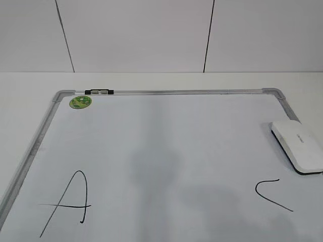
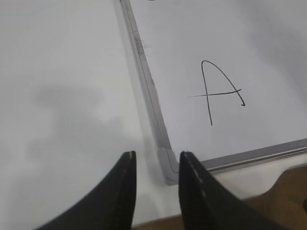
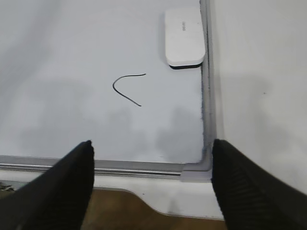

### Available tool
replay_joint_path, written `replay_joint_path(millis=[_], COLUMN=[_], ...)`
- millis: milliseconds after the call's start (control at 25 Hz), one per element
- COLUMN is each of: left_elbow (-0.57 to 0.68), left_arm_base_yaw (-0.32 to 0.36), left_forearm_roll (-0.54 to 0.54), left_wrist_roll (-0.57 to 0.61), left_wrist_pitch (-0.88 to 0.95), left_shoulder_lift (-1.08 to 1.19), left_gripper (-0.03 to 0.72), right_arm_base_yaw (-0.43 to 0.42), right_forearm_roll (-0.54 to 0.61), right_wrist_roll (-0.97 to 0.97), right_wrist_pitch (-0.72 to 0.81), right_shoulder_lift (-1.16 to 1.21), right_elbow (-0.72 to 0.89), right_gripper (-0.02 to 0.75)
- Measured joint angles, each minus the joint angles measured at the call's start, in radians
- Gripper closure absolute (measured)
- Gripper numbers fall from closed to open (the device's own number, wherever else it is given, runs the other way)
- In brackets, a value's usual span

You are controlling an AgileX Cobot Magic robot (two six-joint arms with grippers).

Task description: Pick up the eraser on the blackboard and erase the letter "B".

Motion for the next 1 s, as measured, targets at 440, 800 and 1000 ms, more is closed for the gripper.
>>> replay_joint_path(millis=[440, 800, 1000], left_elbow=[0.056, 0.056, 0.056], left_arm_base_yaw=[-0.002, -0.002, -0.002], left_forearm_roll=[0.009, 0.011, 0.011], left_wrist_roll=[0.04, 0.04, 0.04], left_wrist_pitch=[-0.157, -0.161, -0.161], left_shoulder_lift=[0.0, 0.0, 0.0], left_gripper=[0.45, 0.45, 0.451], right_arm_base_yaw=[0.0, 0.0, 0.0], right_forearm_roll=[-0.115, -0.112, -0.112], right_wrist_roll=[-0.053, -0.049, -0.047], right_wrist_pitch=[-0.072, -0.115, -0.118], right_shoulder_lift=[0.0, 0.0, 0.0], right_elbow=[0.028, 0.052, 0.053], right_gripper=[0.153, 0.153, 0.153])
